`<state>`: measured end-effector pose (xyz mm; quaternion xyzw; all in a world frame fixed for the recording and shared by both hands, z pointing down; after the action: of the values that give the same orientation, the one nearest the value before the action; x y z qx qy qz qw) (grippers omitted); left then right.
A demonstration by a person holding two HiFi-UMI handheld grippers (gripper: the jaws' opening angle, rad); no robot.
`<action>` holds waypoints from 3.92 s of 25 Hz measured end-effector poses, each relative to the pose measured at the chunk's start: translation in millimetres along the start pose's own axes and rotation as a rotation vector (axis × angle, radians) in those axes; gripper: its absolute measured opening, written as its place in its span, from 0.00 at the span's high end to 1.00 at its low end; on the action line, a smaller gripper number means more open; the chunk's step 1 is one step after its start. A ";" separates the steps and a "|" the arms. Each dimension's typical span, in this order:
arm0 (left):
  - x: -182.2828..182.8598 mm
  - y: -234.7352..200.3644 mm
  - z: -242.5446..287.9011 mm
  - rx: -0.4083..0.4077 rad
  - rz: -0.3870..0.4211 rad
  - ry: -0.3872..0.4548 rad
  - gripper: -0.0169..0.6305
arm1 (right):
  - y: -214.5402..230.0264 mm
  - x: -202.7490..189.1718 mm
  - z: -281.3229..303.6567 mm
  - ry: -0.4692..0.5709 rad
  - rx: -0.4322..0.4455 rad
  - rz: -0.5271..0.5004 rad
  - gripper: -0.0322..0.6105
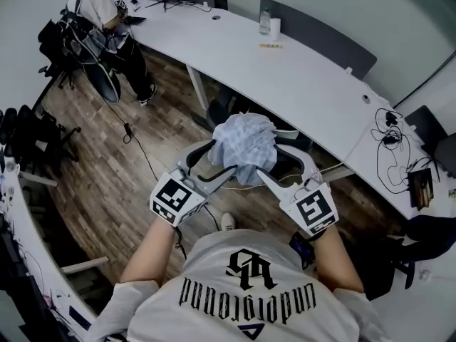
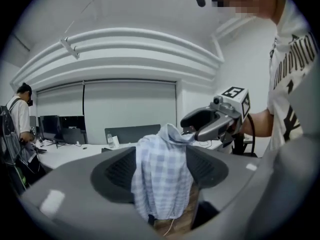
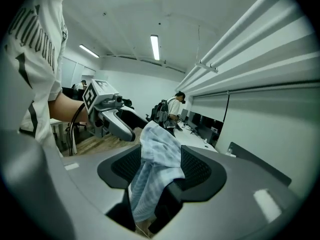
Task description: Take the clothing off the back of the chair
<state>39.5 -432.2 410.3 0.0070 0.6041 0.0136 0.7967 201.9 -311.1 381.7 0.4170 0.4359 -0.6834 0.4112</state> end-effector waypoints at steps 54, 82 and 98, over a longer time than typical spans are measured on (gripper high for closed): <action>16.7 119.2 2.0 0.139 0.045 0.019 0.85 | -31.3 -7.8 -88.0 -0.044 -0.021 -0.183 0.88; 14.5 242.4 -95.9 0.211 0.088 0.033 0.85 | -141.6 16.5 -183.6 0.024 0.030 -0.193 0.88; -12.2 283.0 -198.5 0.034 0.121 0.077 0.85 | -277.2 47.8 -217.2 -0.070 -0.107 -0.176 0.88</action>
<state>-158.6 -150.8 376.3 0.0563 0.6329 0.0518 0.7704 -23.7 -38.6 348.2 0.3306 0.4920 -0.7067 0.3863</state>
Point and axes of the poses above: the fingertips, and each gripper's own axes: z forward along the fingers, y to its right, x out of its top, the point moved 8 cm from there along -z, backward along the fingers, and after that the axes turned 6 degrees about -x, right-handed, at the moved point
